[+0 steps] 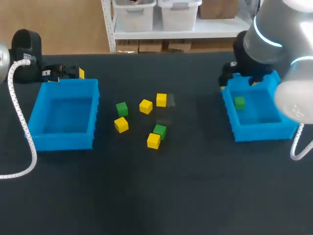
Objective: Put the green cubes in the right bin and the yellow cubes in the left bin.
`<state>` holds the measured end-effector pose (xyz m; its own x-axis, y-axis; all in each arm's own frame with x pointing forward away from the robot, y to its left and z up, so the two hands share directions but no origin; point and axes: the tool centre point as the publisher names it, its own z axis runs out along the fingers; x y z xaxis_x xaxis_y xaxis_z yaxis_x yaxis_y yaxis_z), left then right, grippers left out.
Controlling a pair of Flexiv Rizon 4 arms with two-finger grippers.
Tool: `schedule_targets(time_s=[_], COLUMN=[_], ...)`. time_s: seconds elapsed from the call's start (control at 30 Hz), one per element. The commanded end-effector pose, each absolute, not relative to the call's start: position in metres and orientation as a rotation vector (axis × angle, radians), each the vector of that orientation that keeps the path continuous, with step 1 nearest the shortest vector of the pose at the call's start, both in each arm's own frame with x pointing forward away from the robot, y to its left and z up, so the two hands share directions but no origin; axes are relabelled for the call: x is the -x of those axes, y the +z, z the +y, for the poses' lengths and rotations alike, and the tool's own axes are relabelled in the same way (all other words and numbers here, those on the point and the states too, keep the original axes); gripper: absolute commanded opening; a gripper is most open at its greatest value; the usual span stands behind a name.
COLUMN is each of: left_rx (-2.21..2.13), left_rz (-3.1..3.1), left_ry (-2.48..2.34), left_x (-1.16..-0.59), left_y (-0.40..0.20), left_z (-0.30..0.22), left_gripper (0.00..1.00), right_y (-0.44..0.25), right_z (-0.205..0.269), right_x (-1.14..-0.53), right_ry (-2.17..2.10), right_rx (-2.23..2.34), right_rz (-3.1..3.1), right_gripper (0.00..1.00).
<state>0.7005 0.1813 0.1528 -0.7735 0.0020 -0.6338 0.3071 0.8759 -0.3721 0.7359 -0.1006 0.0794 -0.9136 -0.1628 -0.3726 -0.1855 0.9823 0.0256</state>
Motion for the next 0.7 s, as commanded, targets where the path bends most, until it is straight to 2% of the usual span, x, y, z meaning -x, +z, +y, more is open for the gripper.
schedule_targets(time_s=[0.03,0.33,0.7], left_rx=[-0.229,-0.229,-0.229], left_rz=[2.38,2.38,2.38], left_ry=[-0.628,-0.628,-0.628], left_x=[-0.7,-0.7,-0.7], left_y=[0.151,0.151,0.151], left_z=[0.184,0.184,0.184], left_gripper=[1.0,1.0,1.0], right_y=[0.094,0.089,0.063], right_z=[-0.075,-0.017,0.017], right_x=[-0.715,-0.683,-0.655], right_ry=[0.102,0.147,0.171], right_rx=[0.378,0.941,1.351], right_rz=[2.741,2.631,2.527], right_gripper=[1.0,1.0,1.0])
